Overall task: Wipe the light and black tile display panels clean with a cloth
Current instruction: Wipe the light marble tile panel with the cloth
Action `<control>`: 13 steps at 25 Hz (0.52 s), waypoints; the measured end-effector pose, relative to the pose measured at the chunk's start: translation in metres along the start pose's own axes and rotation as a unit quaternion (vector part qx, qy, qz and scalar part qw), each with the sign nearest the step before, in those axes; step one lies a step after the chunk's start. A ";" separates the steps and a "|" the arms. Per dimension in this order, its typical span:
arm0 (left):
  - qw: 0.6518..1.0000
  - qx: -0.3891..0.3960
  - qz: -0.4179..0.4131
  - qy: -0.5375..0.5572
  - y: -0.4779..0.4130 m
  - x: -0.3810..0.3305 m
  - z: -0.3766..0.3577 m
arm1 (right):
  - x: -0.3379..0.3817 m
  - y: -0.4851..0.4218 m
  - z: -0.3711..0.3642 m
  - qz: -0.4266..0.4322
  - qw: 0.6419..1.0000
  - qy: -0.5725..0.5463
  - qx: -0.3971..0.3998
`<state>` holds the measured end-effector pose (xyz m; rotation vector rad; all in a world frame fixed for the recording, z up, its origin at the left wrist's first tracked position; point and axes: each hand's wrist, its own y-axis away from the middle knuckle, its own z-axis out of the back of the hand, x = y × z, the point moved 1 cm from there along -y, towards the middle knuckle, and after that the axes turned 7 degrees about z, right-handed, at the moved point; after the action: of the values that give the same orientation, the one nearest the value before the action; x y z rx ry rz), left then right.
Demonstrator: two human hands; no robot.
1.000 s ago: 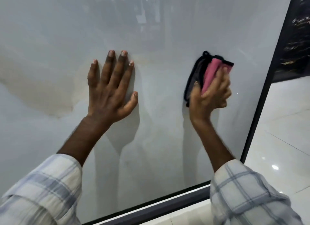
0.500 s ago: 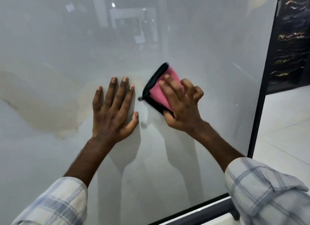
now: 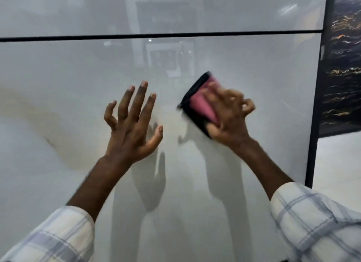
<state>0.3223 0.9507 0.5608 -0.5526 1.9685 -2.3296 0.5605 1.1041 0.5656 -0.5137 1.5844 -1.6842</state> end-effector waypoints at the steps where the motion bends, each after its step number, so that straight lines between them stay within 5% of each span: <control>1: 1.000 0.005 0.003 -0.024 -0.010 0.011 0.000 | 0.001 -0.017 0.003 -0.167 0.985 -0.030 -0.035; 2: 0.999 0.012 0.004 -0.042 -0.016 0.020 -0.002 | 0.009 -0.031 0.004 -0.276 0.958 -0.043 -0.060; 3: 0.998 0.016 0.001 -0.059 -0.017 0.025 -0.006 | 0.023 -0.042 0.002 -0.282 0.957 -0.026 -0.061; 5: 0.996 0.018 -0.012 -0.081 -0.012 0.026 -0.013 | 0.043 -0.043 -0.008 -0.049 0.998 0.027 -0.016; 7: 0.996 0.014 -0.017 -0.081 -0.009 0.024 -0.017 | 0.030 -0.043 -0.004 0.175 0.983 0.043 0.019; 9: 0.997 0.015 -0.012 -0.077 -0.010 0.024 -0.018 | 0.012 -0.054 -0.001 0.078 0.997 0.025 -0.010; 11: 0.997 0.008 -0.009 -0.081 -0.011 0.026 -0.018 | 0.023 -0.065 -0.003 -0.171 0.984 -0.009 -0.056; 13: 0.996 0.006 -0.011 -0.085 -0.010 0.025 -0.017 | 0.050 -0.067 -0.008 -0.123 0.991 -0.001 -0.046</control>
<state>0.2957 0.9628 0.5746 -0.7488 1.8806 -2.2235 0.5066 1.0692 0.6189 -0.7852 1.6562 -1.7946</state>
